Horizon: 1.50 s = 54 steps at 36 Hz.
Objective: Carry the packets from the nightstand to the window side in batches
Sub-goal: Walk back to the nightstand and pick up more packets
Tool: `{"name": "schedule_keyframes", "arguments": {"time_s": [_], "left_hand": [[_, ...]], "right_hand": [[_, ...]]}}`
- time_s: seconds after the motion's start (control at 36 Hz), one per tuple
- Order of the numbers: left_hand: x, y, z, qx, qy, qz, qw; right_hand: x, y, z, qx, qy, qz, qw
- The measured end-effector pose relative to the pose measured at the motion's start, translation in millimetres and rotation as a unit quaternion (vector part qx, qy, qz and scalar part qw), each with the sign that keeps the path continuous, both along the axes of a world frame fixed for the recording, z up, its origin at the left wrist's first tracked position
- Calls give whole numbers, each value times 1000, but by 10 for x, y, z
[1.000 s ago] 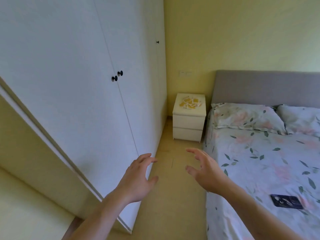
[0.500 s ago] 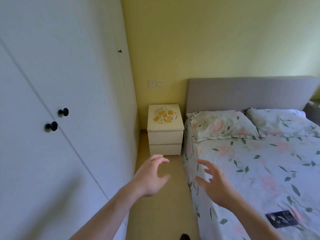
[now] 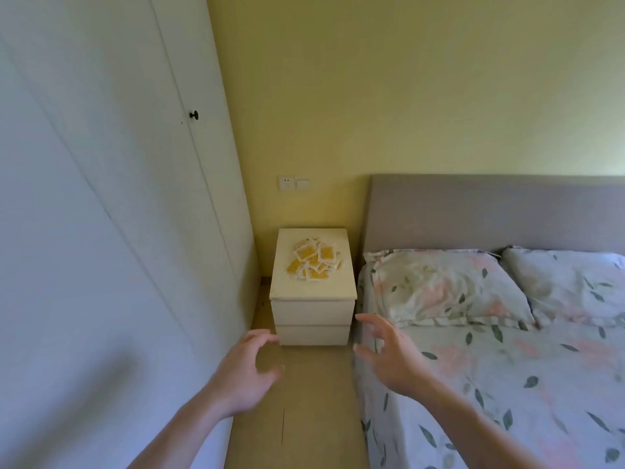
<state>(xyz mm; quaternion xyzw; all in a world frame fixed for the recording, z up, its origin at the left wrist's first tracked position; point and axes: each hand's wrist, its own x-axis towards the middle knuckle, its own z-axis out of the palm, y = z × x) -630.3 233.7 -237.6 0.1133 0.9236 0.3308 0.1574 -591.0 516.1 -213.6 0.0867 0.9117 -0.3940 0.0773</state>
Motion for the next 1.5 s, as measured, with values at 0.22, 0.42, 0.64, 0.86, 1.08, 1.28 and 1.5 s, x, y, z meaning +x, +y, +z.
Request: {"name": "schedule_keyframes", "arguments": {"time_s": [0.22,0.42,0.64,0.86,1.08,1.28,1.5], "left_hand": [[-1373,-16,-219,9,-6,37,999],[-2698,168,-519,56,-55,45,996],[-3855,473,-818,51,-116,50,991],[-4891,671,-1108,39,-144,74,986],[-5861,1010,-1548,5,-157,112,981],[-6672,1236,-2105,-16,-168,125,978],[-7200,1371,-3052,-48,-177,109,977]], "right_hand": [[-1499,50,-297,-2,-22,19,1000],[-2514,143,-639,-26,-55,-51,997],[-3339,390,-916,-31,-87,-114,989],[-4453,729,-1294,-54,-115,-141,982],[-5707,1141,-1893,-23,-151,-118,981],[-6463,1274,-2702,1,-222,-109,969],[-7091,1154,-3529,1,-239,-152,959]]}}
